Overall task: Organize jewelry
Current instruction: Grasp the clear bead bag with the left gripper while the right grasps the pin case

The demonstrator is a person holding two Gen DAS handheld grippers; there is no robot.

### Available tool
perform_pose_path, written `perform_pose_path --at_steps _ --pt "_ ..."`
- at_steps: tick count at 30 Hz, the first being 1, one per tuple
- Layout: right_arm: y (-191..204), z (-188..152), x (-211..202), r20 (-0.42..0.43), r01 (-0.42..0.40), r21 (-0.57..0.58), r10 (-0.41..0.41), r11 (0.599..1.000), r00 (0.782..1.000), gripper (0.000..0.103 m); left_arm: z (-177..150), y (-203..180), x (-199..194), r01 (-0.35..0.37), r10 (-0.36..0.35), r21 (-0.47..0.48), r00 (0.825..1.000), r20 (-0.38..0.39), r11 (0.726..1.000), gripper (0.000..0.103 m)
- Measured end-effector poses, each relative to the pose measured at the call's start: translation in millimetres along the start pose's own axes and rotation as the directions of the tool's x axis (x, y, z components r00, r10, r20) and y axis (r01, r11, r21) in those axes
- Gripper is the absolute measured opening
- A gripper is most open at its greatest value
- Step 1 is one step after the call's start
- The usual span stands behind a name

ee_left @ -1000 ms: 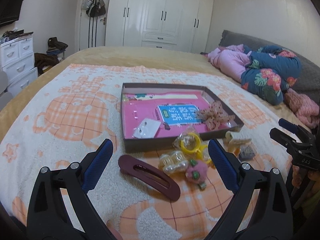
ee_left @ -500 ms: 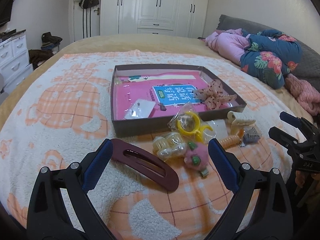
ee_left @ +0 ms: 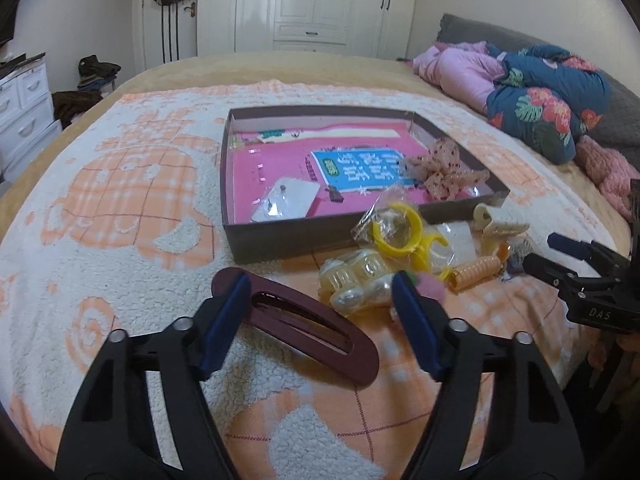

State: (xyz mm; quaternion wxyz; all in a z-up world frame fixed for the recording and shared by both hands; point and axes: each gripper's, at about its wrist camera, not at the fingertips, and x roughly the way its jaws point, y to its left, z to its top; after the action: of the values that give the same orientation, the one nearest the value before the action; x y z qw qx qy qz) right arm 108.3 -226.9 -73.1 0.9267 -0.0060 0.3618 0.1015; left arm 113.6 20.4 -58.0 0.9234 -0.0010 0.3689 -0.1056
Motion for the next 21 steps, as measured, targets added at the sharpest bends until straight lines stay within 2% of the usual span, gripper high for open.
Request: perform_pose_path --at_steps 2,11,19,21 --pt "1.3 -0.3 1.4 -0.001 -0.002 -0.006 0.002 1.000 1.000 0.086 -0.4 -0.2 3.2 0.008 -0.008 0.003 1.000 -0.013 1.000 0.055" --pt "-1.3 1.7 8.0 -0.010 -0.007 0.012 0.007 1.000 1.000 0.086 5.8 -13.6 16.8 0.029 -0.027 0.070 0.999 -0.033 0.997 0.053" --pt "-2.2 3.1 19.0 -0.038 -0.024 0.030 0.025 0.999 0.999 0.077 12.7 -12.9 32.4 0.088 -0.084 0.055 0.994 -0.067 0.995 0.049" --pt "-3.3 3.6 21.7 -0.044 -0.030 0.040 0.032 0.999 0.999 0.072 14.3 -15.2 34.1 0.090 -0.085 0.070 0.994 -0.069 0.994 0.042"
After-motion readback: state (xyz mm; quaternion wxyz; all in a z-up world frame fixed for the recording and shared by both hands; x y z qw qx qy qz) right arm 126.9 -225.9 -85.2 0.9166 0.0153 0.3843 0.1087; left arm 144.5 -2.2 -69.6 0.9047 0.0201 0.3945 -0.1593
